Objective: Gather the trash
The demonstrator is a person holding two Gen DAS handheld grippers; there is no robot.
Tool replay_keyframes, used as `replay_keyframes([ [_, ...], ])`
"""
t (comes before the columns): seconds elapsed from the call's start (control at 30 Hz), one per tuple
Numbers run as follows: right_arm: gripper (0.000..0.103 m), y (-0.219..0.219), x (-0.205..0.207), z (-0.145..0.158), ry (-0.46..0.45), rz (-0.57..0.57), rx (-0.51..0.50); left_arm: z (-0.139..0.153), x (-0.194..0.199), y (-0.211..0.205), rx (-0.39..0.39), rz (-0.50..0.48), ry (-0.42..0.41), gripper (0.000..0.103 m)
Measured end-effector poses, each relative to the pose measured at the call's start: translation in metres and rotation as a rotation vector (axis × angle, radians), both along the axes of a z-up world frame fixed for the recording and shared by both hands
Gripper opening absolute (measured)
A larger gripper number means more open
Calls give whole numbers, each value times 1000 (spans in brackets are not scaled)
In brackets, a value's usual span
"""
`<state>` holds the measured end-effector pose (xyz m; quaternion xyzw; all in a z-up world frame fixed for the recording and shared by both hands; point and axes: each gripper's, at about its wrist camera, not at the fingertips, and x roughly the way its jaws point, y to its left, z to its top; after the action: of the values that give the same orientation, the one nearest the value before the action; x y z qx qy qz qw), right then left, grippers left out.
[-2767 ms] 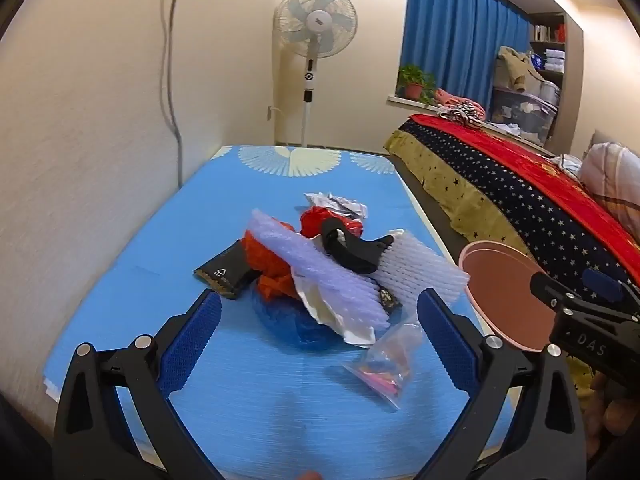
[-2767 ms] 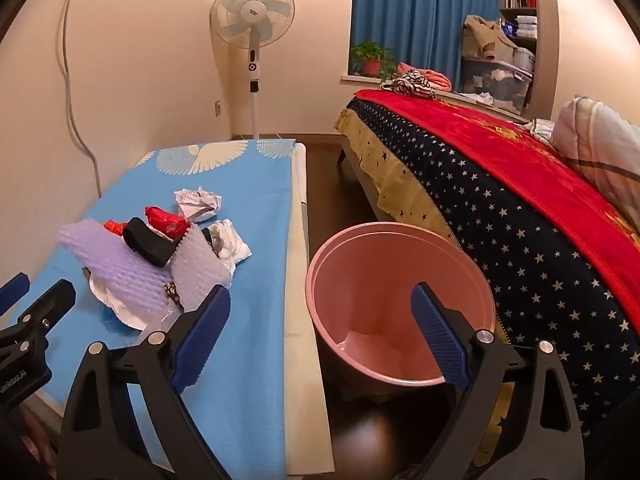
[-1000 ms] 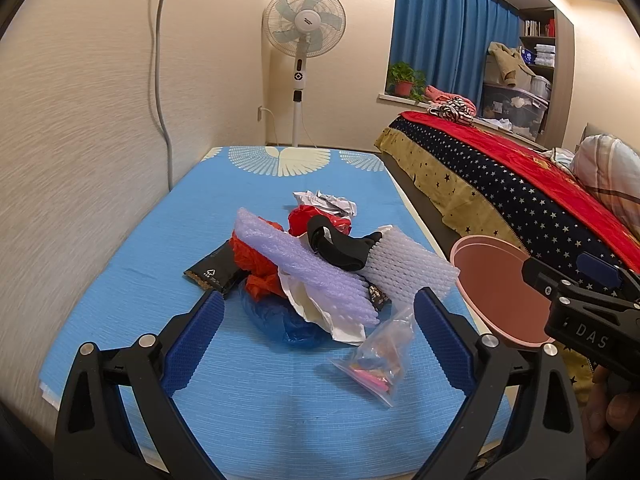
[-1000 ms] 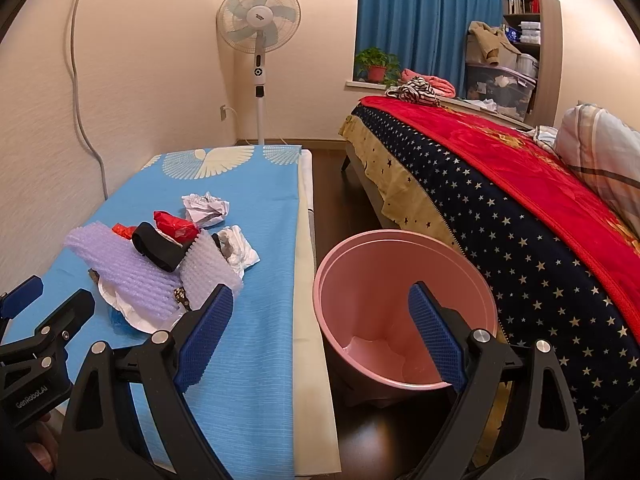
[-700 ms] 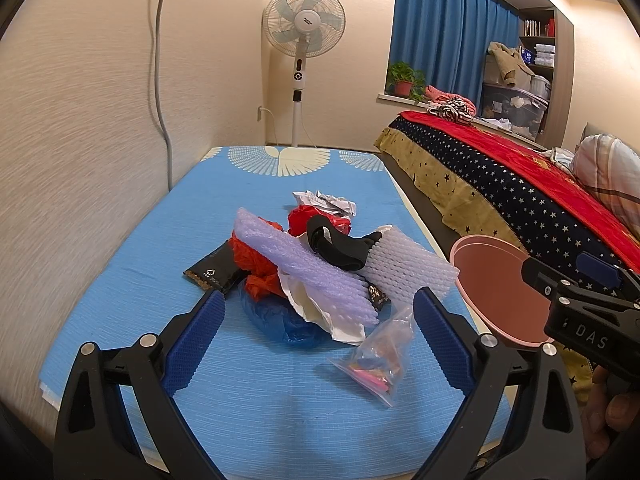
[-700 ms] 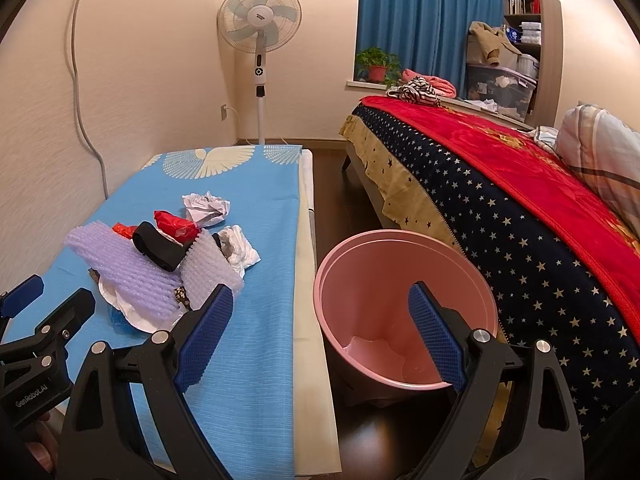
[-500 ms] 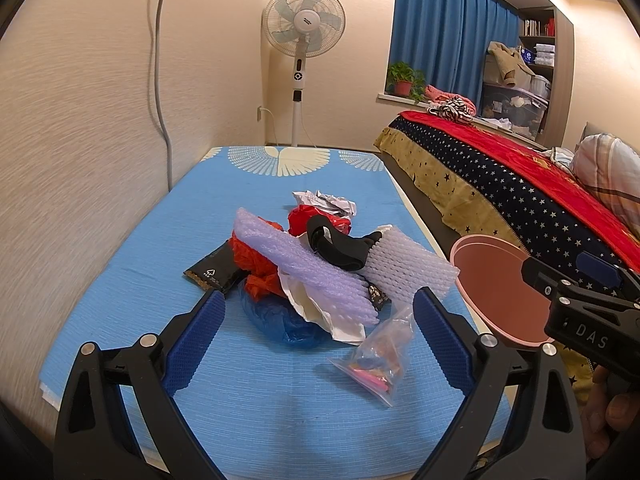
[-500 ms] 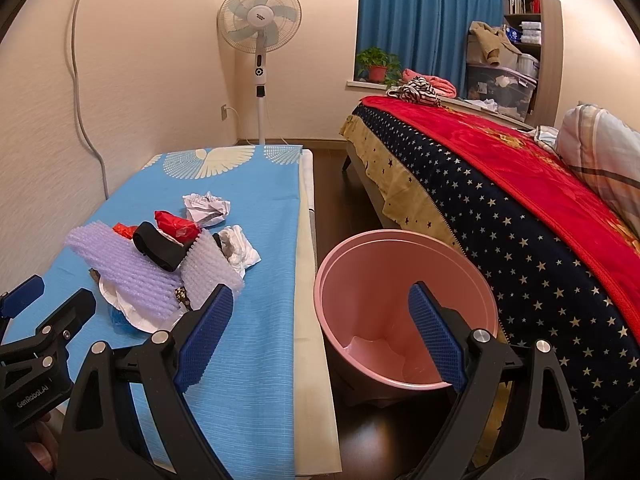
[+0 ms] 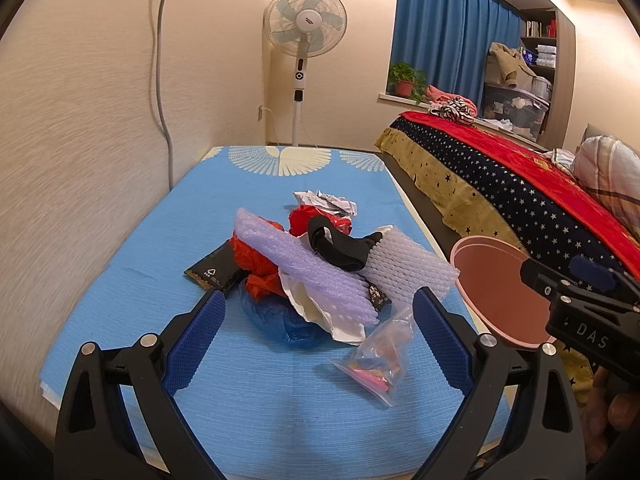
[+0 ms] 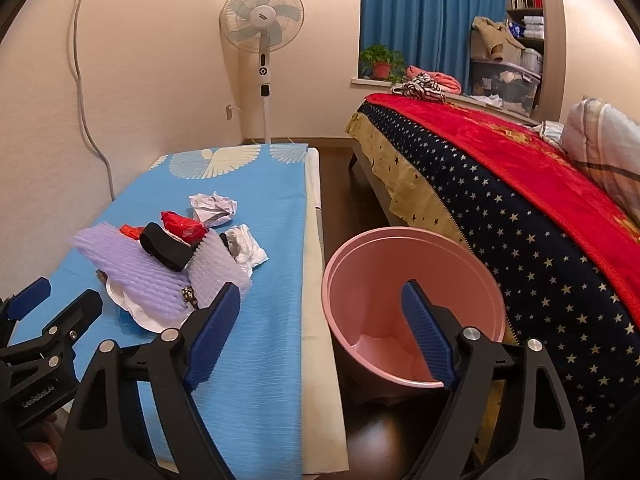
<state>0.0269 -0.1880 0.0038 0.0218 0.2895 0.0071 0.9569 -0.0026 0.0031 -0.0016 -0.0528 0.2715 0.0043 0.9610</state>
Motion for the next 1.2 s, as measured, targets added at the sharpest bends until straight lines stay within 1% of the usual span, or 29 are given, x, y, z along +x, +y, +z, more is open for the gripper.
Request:
replay_keyframes([
  [0.03, 70, -1, 2, -2, 8, 5, 13, 0, 0, 1, -3, 5, -2, 91],
  [0.07, 67, -2, 4, -3, 17, 10, 24, 1, 1, 4, -9, 13, -2, 89],
  [0.13, 54, -2, 8, -6, 32, 22, 44, 0, 6, 9, -29, 32, 2, 88],
  [0.17, 50, -1, 11, -7, 40, 32, 55, -1, 8, 12, -34, 44, 3, 86],
  [0.2, 44, -1, 13, -8, 44, 40, 61, -1, 9, 14, -37, 54, 2, 86],
  [0.23, 42, 1, 15, -9, 48, 49, 68, -1, 11, 17, -41, 65, 1, 85],
  [0.33, 42, 6, 24, -11, 55, 73, 93, 0, 19, 26, -66, 93, -4, 84],
  [0.43, 44, 11, 33, -15, 68, 106, 120, -1, 29, 30, -83, 102, 4, 77],
  [0.5, 47, 15, 40, -18, 77, 123, 138, -3, 37, 32, -89, 106, 10, 74],
  [0.57, 49, 18, 49, -23, 99, 134, 149, -5, 44, 33, -87, 113, 15, 65],
  [0.67, 49, 22, 60, -30, 127, 153, 168, -10, 53, 34, -94, 106, 30, 57],
  [0.83, 49, 30, 72, -40, 171, 192, 190, -14, 63, 33, -93, 98, 41, 45],
  [0.87, 48, 31, 73, -41, 178, 200, 192, -14, 65, 33, -92, 98, 43, 44],
  [0.9, 45, 32, 74, -42, 182, 207, 195, -15, 66, 33, -94, 98, 45, 42],
  [0.93, 40, 34, 75, -42, 190, 214, 194, -15, 67, 34, -98, 95, 46, 34],
  [0.97, 35, 36, 75, -42, 191, 224, 195, -16, 68, 34, -103, 91, 50, 28],
  [1.0, 26, 37, 74, -41, 191, 235, 194, -16, 68, 34, -104, 88, 51, 26],
  [1.03, 20, 39, 74, -40, 189, 240, 188, -16, 68, 33, -102, 84, 49, 22],
  [1.07, 17, 40, 72, -38, 181, 243, 177, -15, 68, 33, -98, 80, 46, 17],
  [1.1, 14, 40, 71, -36, 171, 246, 171, -13, 67, 33, -94, 78, 40, 16],
  [1.2, 13, 39, 65, -28, 144, 245, 175, -4, 61, 34, -74, 90, -1, 13],
])
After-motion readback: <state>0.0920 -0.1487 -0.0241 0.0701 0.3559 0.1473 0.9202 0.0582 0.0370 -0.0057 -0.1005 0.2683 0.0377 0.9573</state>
